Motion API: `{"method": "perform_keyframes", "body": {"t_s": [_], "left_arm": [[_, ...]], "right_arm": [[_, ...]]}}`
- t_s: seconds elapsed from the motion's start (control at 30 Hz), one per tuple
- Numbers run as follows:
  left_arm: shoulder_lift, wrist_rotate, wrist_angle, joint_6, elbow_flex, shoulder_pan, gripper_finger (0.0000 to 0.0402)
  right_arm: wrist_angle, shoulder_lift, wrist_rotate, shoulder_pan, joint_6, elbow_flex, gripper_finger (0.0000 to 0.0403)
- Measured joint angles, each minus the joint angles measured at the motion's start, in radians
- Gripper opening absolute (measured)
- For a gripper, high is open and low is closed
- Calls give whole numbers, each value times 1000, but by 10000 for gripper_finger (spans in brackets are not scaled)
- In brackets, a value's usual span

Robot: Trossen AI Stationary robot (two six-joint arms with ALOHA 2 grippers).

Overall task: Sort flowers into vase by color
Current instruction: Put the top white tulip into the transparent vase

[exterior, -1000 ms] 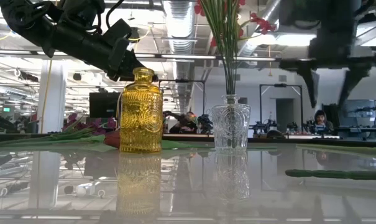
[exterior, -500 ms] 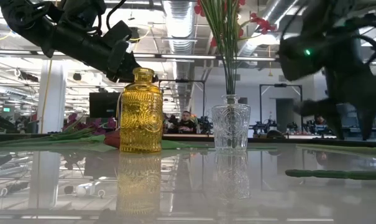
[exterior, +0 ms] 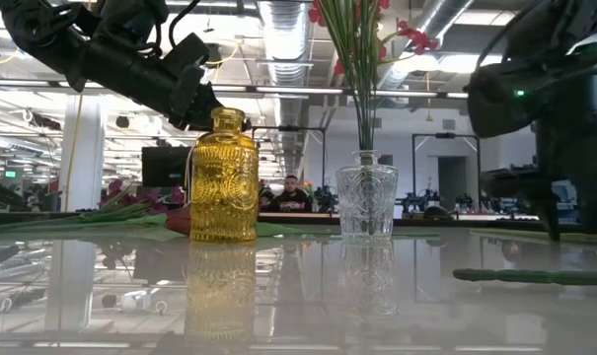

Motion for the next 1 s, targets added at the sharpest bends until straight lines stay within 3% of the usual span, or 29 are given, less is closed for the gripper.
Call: {"method": "perform_keyframes", "body": {"t_s": [0.23, 0.37, 0.47, 0.57, 0.7, 0.77, 1.0], "left_arm": [[0, -2, 0, 3, 0, 0, 167], [0, -1, -1, 5, 0, 0, 167], [0, -2, 0, 5, 0, 0, 167], [0, -2, 1, 1, 0, 0, 167], [0, -1, 2, 0, 0, 0, 167], [0, -1, 3, 0, 0, 0, 167], [0, -1, 3, -1, 0, 0, 167]], "right_arm": [[21, -9, -8, 20, 170, 2, 69], [-71, -41, -59, 13, 235, 81, 15], [-115, -118, -129, -23, 345, 194, 23], [-91, -198, -278, -67, 472, 276, 30], [159, -347, -618, -116, 674, 318, 18], [267, -410, -720, -124, 771, 316, 14], [580, -582, -739, -27, 870, 286, 15]]}}
